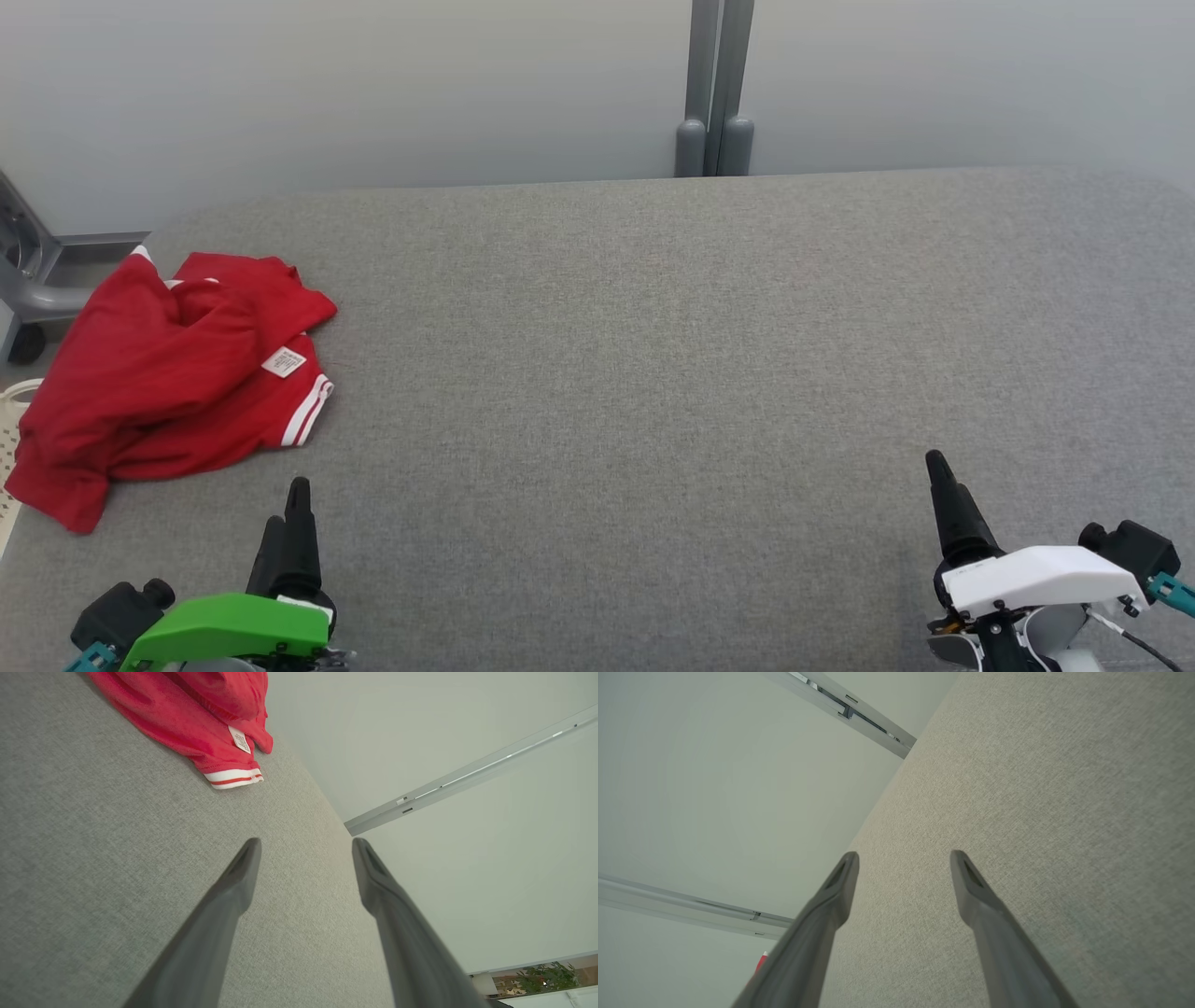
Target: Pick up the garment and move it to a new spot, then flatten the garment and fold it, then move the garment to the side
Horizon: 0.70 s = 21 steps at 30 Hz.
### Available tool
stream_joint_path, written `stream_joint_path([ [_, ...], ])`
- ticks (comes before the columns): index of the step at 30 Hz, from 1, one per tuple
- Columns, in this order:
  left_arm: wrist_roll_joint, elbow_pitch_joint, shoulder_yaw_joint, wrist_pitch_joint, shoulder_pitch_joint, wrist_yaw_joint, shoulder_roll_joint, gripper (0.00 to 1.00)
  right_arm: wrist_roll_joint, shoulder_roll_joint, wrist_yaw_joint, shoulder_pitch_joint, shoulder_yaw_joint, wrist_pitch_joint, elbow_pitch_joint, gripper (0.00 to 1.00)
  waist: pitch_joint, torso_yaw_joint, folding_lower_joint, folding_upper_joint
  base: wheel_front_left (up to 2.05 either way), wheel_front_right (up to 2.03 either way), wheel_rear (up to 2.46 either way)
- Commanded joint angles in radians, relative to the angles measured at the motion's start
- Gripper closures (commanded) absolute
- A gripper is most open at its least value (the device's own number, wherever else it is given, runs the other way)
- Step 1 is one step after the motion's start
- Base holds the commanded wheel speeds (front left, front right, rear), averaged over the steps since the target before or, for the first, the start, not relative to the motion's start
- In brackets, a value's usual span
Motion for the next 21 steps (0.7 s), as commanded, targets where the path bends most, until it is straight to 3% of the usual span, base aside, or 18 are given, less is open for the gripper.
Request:
stream_joint_path([
  [1,0.052,-0.007,-0.005,-0.011,-0.027,0.008,0.017,0.0,-0.038,-0.006,0.0,-0.028,0.001,-0.011,-0.001,0.0,-0.001,0.0,0.0,0.0,0.0,0.0,0.0],
  [9,0.197,-0.001,-0.023,-0.034,-0.031,0.04,0.031,0.0,-0.168,-0.006,0.0,-0.04,-0.009,-0.034,0.012,0.0,-0.003,-0.001,0.0,0.0,0.0,0.0,0.0],
  [21,0.395,0.026,-0.075,-0.07,-0.05,0.052,0.055,0.0,-0.464,-0.007,0.0,-0.053,0.021,-0.068,0.022,0.0,-0.005,0.0,0.0,0.0,0.0,0.0,0.0],
])
